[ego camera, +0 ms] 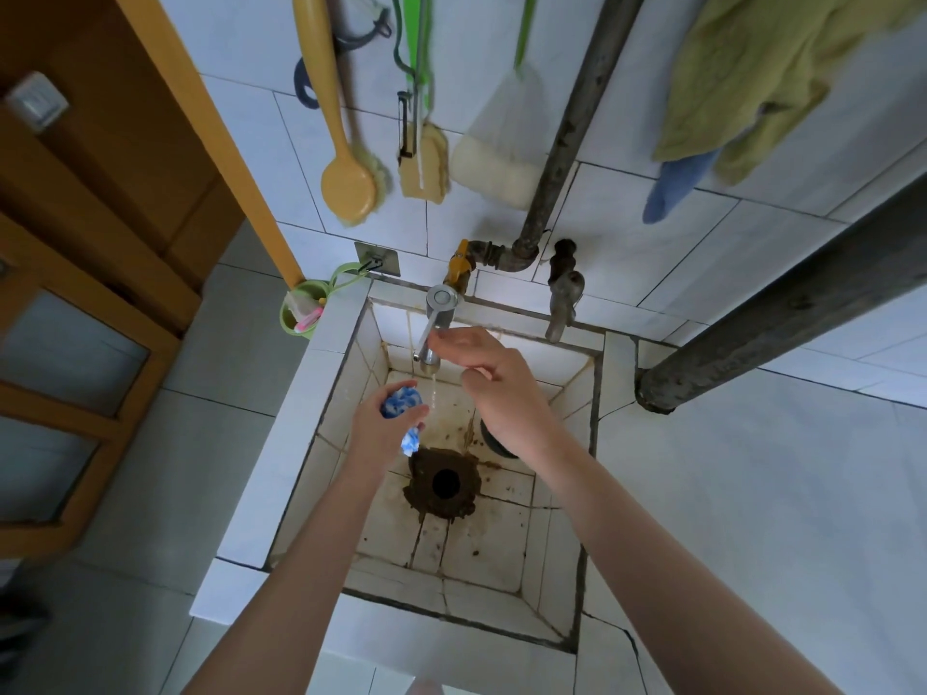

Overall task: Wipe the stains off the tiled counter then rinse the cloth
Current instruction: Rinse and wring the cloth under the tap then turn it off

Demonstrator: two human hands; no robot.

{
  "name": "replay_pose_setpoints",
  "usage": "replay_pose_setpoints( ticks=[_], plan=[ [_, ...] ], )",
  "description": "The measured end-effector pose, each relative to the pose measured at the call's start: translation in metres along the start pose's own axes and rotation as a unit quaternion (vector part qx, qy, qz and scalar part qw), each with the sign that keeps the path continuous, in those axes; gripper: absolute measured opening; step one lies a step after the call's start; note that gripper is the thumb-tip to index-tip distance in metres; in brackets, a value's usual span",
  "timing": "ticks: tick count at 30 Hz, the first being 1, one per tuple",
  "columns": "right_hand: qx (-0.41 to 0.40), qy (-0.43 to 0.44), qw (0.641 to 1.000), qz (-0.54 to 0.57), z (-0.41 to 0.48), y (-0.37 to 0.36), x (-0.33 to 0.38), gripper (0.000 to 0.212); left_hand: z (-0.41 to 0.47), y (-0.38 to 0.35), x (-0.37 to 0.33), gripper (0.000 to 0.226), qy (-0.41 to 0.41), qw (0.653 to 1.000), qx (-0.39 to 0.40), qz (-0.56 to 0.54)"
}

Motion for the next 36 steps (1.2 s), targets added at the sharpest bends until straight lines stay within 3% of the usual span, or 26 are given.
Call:
replay_pose_setpoints(
  ticks=[4,7,12,16,20,36],
  plan=[
    [0.031,0.004,0.999,-0.019,0.001,0.003,-0.005,0.05,-0.002,0.002,0.0,0.034,0.017,1.0,0.012,-0.008],
    [0.001,-0.004,1.0,0.005,-0.006,0.006,-0.019,0.043,-0.008,0.001,0.002,0.029,0.041,0.998,0.047,-0.016],
    [-0.045,-0.185,0.981,0.024,-0.035,-0.014,-0.096,0.023,-0.022,-0.009,0.003,0.027,0.086,0.993,0.057,0.054],
    [-0.033,-0.3,0.949,0.095,-0.065,-0.028,-0.133,0.024,-0.023,-0.019,0.006,0.037,0.038,0.981,0.045,0.185],
    [-0.049,-0.318,0.936,0.146,-0.074,-0.029,-0.146,0.022,-0.022,-0.027,0.009,0.041,0.013,0.973,0.057,0.223],
    [-0.012,-0.325,0.936,0.134,-0.071,-0.036,-0.142,0.02,-0.03,-0.04,0.027,0.052,0.074,0.951,-0.005,0.301]
  ],
)
Point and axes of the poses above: each hand's wrist, its own z-axis towards the middle knuckle, its own y-axis out of the back of the hand, x = y × z, the point moved 1 cm from there along z, towards the middle knuckle, and after that the axes turned 12 degrees about x, right-handed, at the moved point
